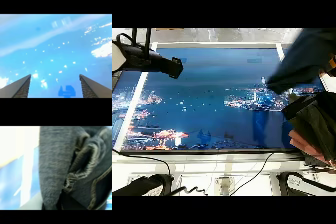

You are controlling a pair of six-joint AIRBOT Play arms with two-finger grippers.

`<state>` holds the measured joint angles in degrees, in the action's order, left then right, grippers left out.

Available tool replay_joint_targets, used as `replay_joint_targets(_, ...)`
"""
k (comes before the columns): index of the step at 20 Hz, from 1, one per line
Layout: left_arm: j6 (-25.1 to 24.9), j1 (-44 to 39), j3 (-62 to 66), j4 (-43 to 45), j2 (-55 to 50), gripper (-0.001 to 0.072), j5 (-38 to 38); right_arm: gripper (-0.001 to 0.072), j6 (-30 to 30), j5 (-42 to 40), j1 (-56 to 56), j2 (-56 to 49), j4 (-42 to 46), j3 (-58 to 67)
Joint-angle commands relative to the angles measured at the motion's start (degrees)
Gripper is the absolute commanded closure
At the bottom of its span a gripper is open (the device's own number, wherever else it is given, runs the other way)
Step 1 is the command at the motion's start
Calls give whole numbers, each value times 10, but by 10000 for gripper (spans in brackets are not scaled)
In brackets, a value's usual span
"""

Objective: Fold the clothes and pants, and hang the long-sleeved shirts on hangers.

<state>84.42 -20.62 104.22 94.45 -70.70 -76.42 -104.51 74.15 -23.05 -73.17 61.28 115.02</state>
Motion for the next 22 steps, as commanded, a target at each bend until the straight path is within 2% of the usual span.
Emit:
replay_joint_targets(1, 0, 0, 0, 2, 5, 10, 1, 681, -55, 79, -159, 82, 160, 14)
replay_joint_targets(4, 0, 0, 0, 2, 4, 10, 1, 681, -55, 250, -275, 95, 287, 13)
replay_joint_targets(5, 0, 0, 0, 2, 4, 10, 1, 680, -54, 281, -310, 97, 333, 9)
replay_joint_targets(8, 0, 0, 0, 2, 4, 10, 1, 679, -52, 288, -395, 101, 359, -12)
replay_joint_targets(9, 0, 0, 0, 2, 4, 10, 1, 613, -52, 287, -411, 97, 359, -17)
replay_joint_targets(10, 0, 0, 0, 2, 4, 10, 1, 422, -52, 292, -419, 93, 358, -21)
replay_joint_targets(11, 0, 0, 0, 1, 4, 10, 1, 186, -51, 298, -423, 89, 359, -23)
replay_joint_targets(12, 0, 0, 0, 1, 4, 10, 1, 149, -51, 298, -423, 85, 357, -25)
replay_joint_targets(14, 0, 0, 0, 1, 4, 10, 1, 161, -50, 297, -422, 74, 329, -27)
replay_joint_targets(15, 0, 0, 0, 1, 4, 10, 1, 204, -44, 298, -422, 68, 315, -27)
replay_joint_targets(16, 0, 0, 0, 1, 4, 10, 1, 373, -36, 297, -419, 62, 306, -27)
replay_joint_targets(17, 0, 0, 0, 1, 4, 10, 1, 481, -35, 295, -414, 56, 294, -27)
replay_joint_targets(19, 0, 0, 0, 1, 4, 10, 1, 559, -34, 281, -394, 48, 284, -28)
replay_joint_targets(20, 0, 0, 0, 1, 4, 10, 1, 678, -35, 265, -373, 46, 284, -28)
replay_joint_targets(22, 0, 0, 0, 1, 4, 10, 1, 679, -34, 217, -315, 47, 284, -28)
